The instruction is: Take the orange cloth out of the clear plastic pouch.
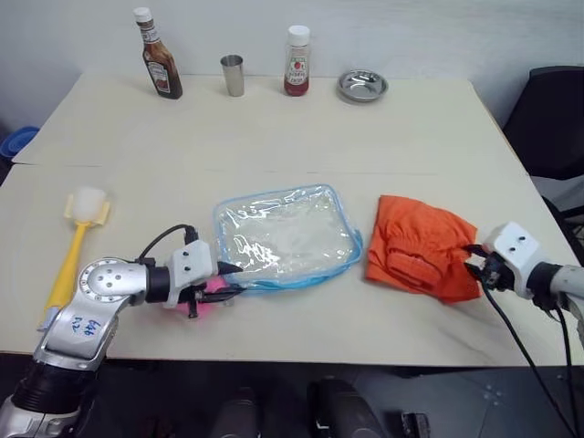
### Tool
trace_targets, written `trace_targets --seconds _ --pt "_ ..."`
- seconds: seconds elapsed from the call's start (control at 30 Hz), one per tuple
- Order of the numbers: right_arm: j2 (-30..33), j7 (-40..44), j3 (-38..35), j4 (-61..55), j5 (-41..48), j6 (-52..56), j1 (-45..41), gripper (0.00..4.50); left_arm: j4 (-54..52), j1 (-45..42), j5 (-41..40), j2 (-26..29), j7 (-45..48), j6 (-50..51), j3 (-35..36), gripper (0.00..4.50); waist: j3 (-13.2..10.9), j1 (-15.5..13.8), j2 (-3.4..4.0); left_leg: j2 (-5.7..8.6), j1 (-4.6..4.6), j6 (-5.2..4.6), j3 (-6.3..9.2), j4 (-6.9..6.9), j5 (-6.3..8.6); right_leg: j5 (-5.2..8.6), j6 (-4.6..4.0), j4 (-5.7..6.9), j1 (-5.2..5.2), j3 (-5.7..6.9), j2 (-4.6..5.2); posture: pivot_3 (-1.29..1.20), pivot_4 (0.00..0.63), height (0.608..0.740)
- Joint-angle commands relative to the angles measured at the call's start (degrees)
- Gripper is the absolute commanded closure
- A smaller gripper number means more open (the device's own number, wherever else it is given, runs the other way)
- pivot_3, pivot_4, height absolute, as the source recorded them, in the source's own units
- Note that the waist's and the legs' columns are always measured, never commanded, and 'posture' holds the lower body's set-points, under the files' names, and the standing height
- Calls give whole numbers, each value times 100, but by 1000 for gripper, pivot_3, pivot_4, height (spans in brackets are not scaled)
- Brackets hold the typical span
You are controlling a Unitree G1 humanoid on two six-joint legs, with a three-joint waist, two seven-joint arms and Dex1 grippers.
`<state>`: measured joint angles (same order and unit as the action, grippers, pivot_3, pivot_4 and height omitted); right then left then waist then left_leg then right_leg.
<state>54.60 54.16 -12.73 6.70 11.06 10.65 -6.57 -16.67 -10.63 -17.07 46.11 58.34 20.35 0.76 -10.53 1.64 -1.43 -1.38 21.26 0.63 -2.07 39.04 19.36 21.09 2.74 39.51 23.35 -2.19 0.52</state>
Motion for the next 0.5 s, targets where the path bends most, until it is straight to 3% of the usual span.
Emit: trace_targets --seconds 0.03,0.13,0.17,0.37,0.5 --pt "383 649 -607 -315 606 254 162 1226 -509 84 -851 235 70 748 758 1411 0 3 0 0 0 -2 1 0 1 0 0 0 0 0 0 0 150 740" --pt "760 1319 -1017 -362 1084 674 336 125 -634 226 -1502 566 172 1446 1488 458 -1 11 2 -1 -3 -4 1 -2 2 0 0 0 -1 0 -1 0 150 740" --pt "937 1587 -1191 -282 1234 839 386 22 -578 328 -1657 735 289 1601 1795 446 -2 16 4 -2 -2 -4 1 -2 2 0 0 0 -1 1 -2 0 150 740" --pt "1603 2574 -1648 459 1510 1153 486 22 273 978 -1605 1435 918 1480 2920 446 -4 13 8 -1 -14 -22 5 -4 12 0 0 -12 -14 4 0 0 150 740" --pt "1726 2823 -1629 812 1545 1229 346 22 962 1213 -1135 1693 1195 714 2993 446 -6 16 9 -1 -15 -24 4 -9 14 1 -2 -17 -13 5 2 0 150 740"
